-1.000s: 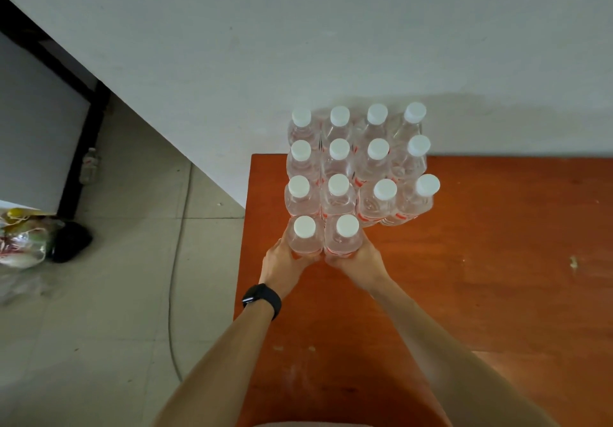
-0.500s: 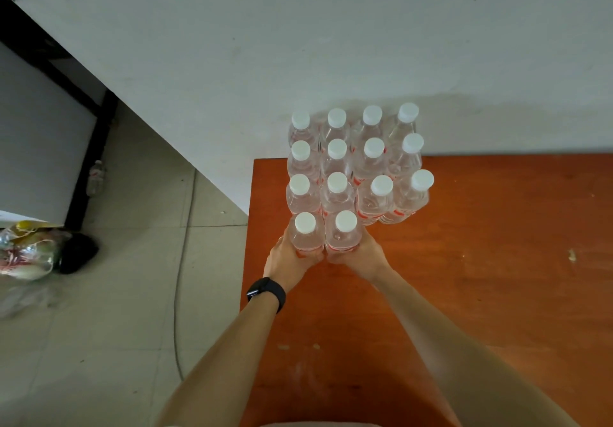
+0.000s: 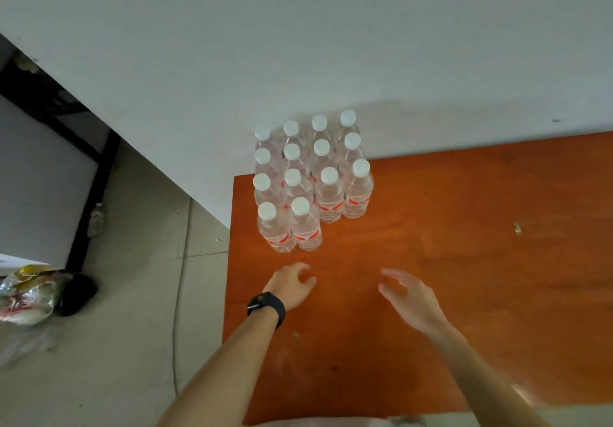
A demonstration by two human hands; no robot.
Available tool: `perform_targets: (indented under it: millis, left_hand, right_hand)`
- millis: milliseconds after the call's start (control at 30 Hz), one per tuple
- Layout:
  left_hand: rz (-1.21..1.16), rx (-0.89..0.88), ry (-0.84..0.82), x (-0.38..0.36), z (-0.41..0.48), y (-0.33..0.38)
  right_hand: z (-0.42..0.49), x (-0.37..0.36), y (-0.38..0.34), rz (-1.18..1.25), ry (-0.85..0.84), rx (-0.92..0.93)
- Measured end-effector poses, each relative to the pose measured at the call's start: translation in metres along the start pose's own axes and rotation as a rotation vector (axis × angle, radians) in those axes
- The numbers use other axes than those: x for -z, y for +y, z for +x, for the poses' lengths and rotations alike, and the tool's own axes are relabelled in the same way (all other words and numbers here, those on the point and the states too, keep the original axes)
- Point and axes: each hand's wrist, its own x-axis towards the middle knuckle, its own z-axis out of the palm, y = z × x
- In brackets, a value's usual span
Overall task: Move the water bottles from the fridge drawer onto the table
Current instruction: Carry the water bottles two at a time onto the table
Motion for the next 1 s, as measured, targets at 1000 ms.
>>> perform_targets:
  millis: [1000]
  left_hand:
    - [0.596,-1.808,-0.289,-0.592,-0.48,0.621]
  right_hand:
    - [-0.657,0.252,0.536,0.072,1.539,-0.692]
